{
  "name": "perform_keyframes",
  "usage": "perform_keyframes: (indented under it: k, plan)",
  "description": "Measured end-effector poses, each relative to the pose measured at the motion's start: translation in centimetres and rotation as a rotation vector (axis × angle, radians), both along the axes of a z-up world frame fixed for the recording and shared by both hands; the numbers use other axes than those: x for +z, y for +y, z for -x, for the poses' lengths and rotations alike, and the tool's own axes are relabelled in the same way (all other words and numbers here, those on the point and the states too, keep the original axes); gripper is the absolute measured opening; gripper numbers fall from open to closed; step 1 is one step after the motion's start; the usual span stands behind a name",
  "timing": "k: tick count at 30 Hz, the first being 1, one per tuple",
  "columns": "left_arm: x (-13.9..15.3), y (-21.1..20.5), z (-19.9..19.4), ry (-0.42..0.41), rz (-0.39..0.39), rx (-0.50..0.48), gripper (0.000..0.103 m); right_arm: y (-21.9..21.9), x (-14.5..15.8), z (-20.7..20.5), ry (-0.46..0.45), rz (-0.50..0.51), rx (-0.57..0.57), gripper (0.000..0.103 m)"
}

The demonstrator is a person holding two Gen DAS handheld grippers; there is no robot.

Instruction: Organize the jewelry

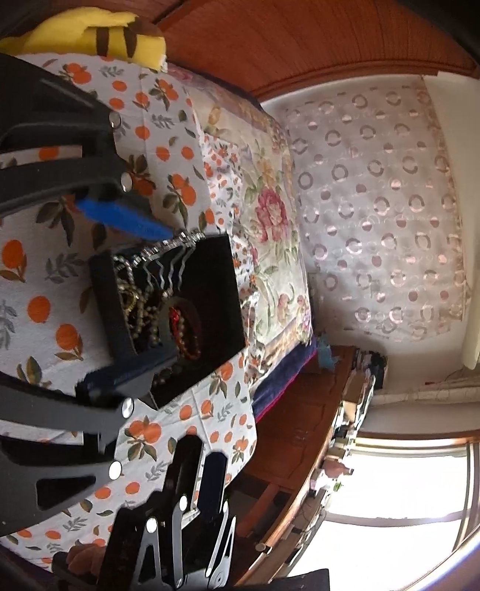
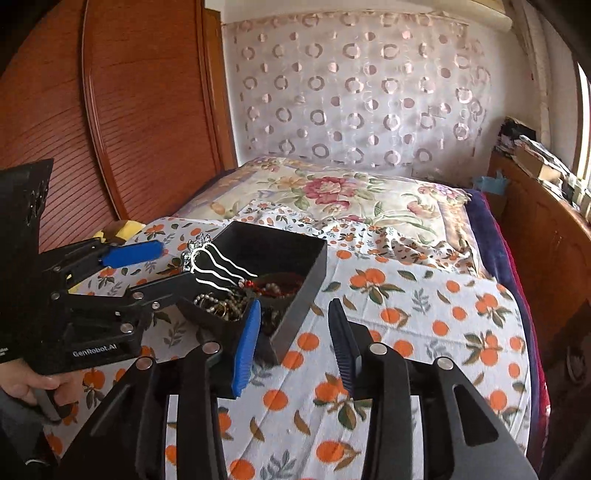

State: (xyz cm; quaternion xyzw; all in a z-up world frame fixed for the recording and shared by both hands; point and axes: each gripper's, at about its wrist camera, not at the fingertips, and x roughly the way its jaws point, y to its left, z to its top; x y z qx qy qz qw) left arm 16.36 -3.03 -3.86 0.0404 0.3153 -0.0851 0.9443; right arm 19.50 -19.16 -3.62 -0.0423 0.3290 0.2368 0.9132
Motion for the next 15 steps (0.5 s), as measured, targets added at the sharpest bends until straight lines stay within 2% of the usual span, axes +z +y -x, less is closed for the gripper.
perform_keyframes:
  k: [3, 7, 11, 15]
  plan:
    - [0.3, 0.6, 1.6, -0.02, 0.005, 0.023, 0.081, -0.6, 0.2, 1.3, -0.016, -0.016, -0.016, 0.053]
    - [1.1, 1.2, 4.2, -0.049, 0.016, 0.061, 0.094, -1.5, 0.4, 3.8, -0.049, -0.041, -0.059, 0.068]
    - [2.1, 1.5, 6.7, -0.075, 0.023, 0.064, 0.095, -2.4, 0.6, 5.6, -0.075, -0.067, -0.087, 0.087]
    - [2.6, 1.6, 8.5, -0.08, 0.012, 0.081, 0.095, -2.8, 1.0, 7.2, -0.109, -0.077, -0.119, 0.1]
